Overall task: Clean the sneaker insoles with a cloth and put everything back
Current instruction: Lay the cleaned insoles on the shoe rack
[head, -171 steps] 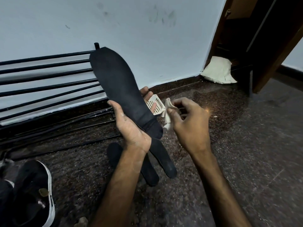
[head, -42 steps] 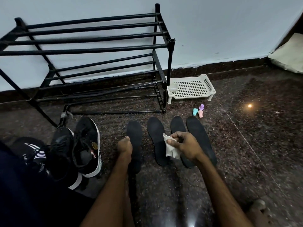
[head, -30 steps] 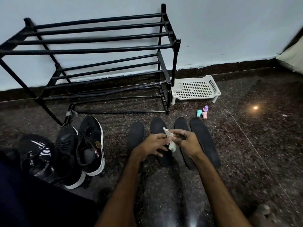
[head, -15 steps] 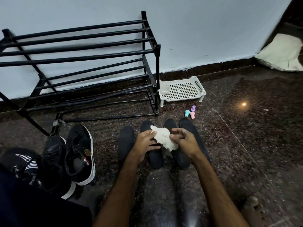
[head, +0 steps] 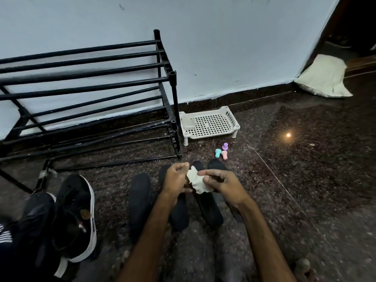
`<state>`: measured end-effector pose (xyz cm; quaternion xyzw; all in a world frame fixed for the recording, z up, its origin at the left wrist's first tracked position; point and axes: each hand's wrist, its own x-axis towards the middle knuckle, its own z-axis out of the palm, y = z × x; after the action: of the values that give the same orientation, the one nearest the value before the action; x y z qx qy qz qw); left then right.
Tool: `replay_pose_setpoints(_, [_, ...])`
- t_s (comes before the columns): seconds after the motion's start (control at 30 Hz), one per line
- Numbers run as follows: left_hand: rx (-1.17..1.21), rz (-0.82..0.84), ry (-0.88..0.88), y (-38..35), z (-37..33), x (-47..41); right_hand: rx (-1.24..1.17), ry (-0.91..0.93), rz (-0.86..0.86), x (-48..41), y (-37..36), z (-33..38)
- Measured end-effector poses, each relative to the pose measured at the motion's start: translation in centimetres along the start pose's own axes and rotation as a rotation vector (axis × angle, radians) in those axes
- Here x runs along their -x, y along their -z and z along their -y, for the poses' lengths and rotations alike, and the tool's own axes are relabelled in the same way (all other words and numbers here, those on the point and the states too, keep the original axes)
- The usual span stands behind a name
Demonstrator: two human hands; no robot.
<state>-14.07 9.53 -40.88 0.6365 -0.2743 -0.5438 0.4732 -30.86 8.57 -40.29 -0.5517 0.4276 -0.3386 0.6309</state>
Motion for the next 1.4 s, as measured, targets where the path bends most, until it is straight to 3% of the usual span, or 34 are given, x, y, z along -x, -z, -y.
replay_pose_setpoints(0.17, [-0.117, -0.018, -0.079, -1.1, -2.2, -2.9, 0.159, 0.012, -0.227, -3.7, 2.7, 0.5])
replay_pose_setpoints(0.33, [-0.368, 0.091, -0.170, -2.4, -5.1, -7.9, 0.448, -0.010, -0.245, -10.4, 5.3, 2.8])
replay_pose_setpoints(0.53, [-0.388, -0.006, -0.188, -4.2, -5.6, -14.4, 0.801, 0.073, -0.244, -20.5, 6.2, 4.8])
replay_pose_setpoints(0.67, [-0.224, -0.089, -0.139, -5.2, -3.0, -16.8, 0.742, 0.045, -0.210, -27.0, 5.6, 3.4])
replay_pose_setpoints(0.87, [-0.143, -0.109, -0.119, -4.7, -0.2, -18.5, 0.440, -0.038, -0.099, -32.8, 3.6, 1.1])
replay_pose_setpoints(1.0, [-0.134, -0.075, -0.096, -4.5, 0.1, -18.8, 0.633, -0.092, -0.069, -34.2, 2.6, -0.7])
replay_pose_setpoints(1.2, [-0.188, -0.078, -0.109, -4.6, 0.2, -19.1, 0.777, -0.106, -0.211, -34.5, 2.2, -2.0])
replay_pose_setpoints(1.4, [-0.205, -0.053, -0.093, -5.2, -0.2, -18.2, 1.033, -0.085, -0.188, -34.2, 1.5, -2.1])
